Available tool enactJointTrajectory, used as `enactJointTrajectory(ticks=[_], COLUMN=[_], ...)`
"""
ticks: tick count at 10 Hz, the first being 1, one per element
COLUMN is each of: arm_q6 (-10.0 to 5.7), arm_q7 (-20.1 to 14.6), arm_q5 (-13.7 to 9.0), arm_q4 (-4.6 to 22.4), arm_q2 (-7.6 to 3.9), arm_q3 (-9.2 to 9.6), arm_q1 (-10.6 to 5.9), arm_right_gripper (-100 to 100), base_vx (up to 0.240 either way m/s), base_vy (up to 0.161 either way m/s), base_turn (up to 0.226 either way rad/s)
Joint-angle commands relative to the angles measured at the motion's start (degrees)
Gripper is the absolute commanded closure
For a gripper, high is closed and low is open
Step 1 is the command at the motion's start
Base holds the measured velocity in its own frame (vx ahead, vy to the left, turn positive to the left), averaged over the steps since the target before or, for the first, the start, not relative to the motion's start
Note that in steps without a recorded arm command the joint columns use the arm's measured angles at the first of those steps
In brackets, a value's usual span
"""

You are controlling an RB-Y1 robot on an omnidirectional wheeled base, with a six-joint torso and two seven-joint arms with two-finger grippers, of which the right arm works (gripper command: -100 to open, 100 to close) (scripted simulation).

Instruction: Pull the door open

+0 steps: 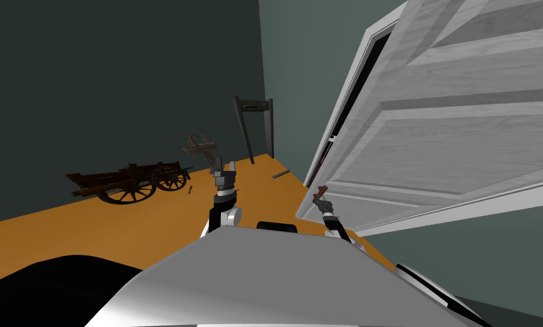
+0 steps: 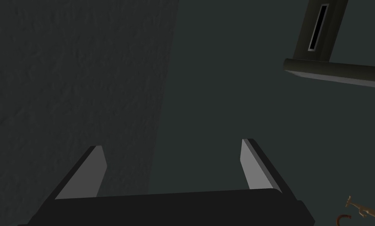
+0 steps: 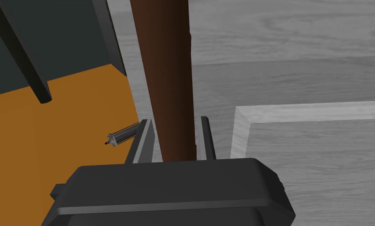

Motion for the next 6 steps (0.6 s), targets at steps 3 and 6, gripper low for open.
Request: enactJointTrajectory(ticks=[3,6], arm_q6=[-1.74,-3.64], arm_q7=[-1.9,-3.9], arm_q5=[1.0,2.1], arm_q4=[-0.5,-1.1], arm_q2=[-1.60,-3.35], arm_q3=[2.25,4.72], arm_q1=[0.82,1.71], arm_right_gripper=[100,100], base_vx=[-0.160,-0.200], base_vy=[-0.041,-0.065], base_turn=[0.068,0.074])
